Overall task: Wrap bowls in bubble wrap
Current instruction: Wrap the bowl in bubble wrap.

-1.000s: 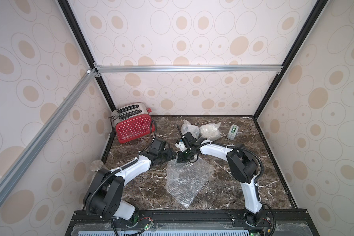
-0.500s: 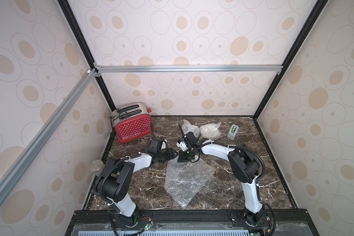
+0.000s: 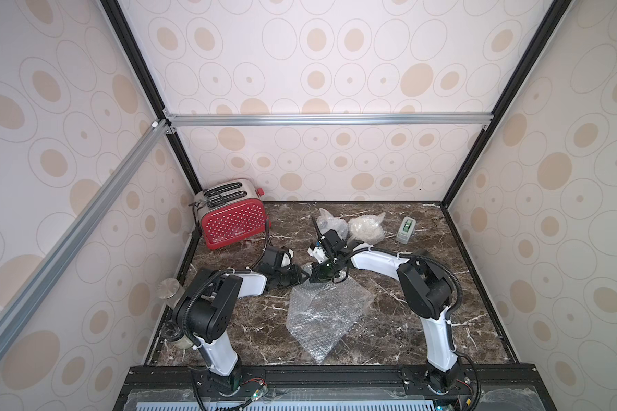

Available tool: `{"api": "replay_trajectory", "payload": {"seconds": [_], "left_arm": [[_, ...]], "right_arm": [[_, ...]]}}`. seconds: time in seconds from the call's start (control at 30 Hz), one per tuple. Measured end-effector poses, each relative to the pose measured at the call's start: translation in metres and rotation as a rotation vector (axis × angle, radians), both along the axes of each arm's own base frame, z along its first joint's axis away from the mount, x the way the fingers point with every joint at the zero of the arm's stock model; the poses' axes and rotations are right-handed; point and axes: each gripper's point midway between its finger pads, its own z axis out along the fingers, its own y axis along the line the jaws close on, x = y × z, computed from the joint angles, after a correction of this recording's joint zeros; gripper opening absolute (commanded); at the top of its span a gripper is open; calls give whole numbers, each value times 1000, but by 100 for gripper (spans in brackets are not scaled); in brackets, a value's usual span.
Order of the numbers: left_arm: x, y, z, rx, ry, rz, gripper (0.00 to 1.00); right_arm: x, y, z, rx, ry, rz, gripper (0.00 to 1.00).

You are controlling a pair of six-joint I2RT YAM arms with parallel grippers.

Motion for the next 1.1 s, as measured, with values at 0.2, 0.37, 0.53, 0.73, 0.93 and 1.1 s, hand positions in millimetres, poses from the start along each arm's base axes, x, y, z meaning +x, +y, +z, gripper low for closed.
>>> {"api": "replay_trajectory", "payload": {"seconds": [0.2, 0.37, 0.53, 0.73, 0.93, 1.1], "left_arm": [[-3, 11, 2, 53, -11, 42, 29], [-11, 31, 2, 114, -28, 116, 29], [-16, 43, -3, 141, -24, 185, 29], [-17, 47, -5, 153, -22, 215, 29], [-17, 47, -5, 153, -23, 217, 30], [-17, 47, -5, 155, -23, 218, 30]], "right_arm": [[2, -11, 22, 4, -32, -23, 34], [1, -48, 58, 17, -79, -99, 37], [4, -126, 69, -4, -91, -308, 40], [-18, -208, 5, -121, 61, -522, 42], [-15, -217, -14, -93, 106, -569, 45], [11, -207, -15, 51, 105, -584, 45]]}}
